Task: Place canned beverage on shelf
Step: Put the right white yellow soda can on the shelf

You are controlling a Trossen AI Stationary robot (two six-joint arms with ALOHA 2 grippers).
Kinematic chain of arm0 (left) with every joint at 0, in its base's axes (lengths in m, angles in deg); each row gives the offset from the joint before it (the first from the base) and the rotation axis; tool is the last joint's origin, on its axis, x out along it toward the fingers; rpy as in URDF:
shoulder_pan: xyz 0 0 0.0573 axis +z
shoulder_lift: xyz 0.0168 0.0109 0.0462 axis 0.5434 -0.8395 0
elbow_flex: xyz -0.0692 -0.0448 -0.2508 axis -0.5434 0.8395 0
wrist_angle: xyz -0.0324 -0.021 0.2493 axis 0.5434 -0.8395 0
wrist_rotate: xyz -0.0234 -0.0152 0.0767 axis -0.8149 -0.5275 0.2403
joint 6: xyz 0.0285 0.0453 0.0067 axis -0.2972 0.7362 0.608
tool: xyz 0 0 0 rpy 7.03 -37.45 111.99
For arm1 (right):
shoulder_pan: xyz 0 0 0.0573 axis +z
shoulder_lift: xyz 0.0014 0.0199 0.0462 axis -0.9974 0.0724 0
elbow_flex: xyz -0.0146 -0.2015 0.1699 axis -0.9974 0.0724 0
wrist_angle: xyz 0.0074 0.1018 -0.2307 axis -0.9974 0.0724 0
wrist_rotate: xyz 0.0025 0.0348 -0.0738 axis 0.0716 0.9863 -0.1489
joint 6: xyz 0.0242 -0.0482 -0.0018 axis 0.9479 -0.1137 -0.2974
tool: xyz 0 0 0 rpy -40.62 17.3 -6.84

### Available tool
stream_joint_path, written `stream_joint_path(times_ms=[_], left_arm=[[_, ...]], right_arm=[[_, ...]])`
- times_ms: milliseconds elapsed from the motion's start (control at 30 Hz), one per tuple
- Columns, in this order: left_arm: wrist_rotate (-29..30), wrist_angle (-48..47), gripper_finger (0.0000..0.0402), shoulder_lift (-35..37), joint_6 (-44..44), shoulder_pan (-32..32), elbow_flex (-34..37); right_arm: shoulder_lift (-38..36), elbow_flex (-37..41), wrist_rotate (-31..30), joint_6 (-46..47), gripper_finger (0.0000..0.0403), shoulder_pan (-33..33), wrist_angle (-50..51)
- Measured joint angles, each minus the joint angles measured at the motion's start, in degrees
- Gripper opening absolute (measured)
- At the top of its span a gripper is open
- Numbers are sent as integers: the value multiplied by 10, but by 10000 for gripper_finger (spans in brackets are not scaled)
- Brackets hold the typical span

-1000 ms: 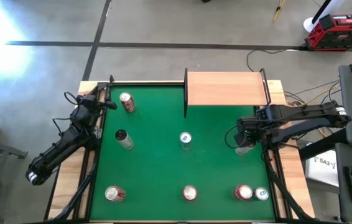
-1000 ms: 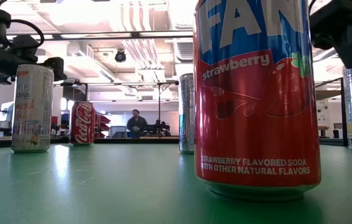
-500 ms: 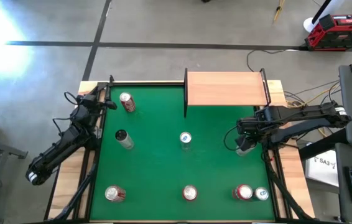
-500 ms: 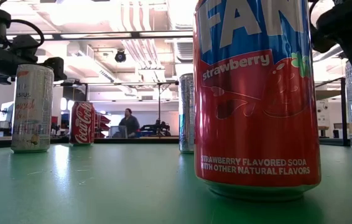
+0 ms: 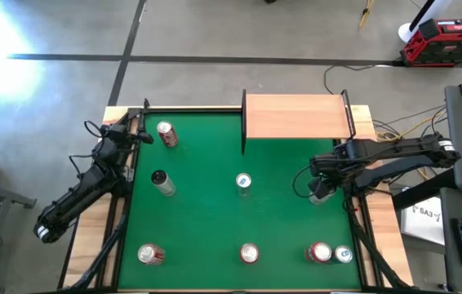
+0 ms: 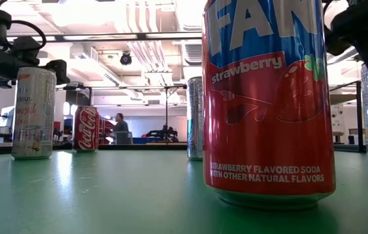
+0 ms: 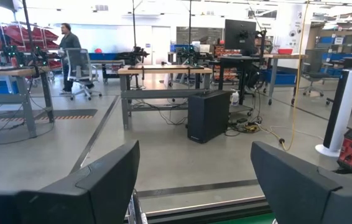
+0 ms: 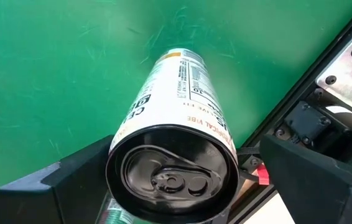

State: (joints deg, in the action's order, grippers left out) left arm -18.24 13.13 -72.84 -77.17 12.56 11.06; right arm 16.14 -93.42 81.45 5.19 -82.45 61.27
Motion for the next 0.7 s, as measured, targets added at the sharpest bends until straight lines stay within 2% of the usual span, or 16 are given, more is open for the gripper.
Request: stream_joint_path(times_ms=[700], left_arm=[[0,0,293,0,0,0,0]], right_arm=[[1,0,20,-42,382,0,-13]])
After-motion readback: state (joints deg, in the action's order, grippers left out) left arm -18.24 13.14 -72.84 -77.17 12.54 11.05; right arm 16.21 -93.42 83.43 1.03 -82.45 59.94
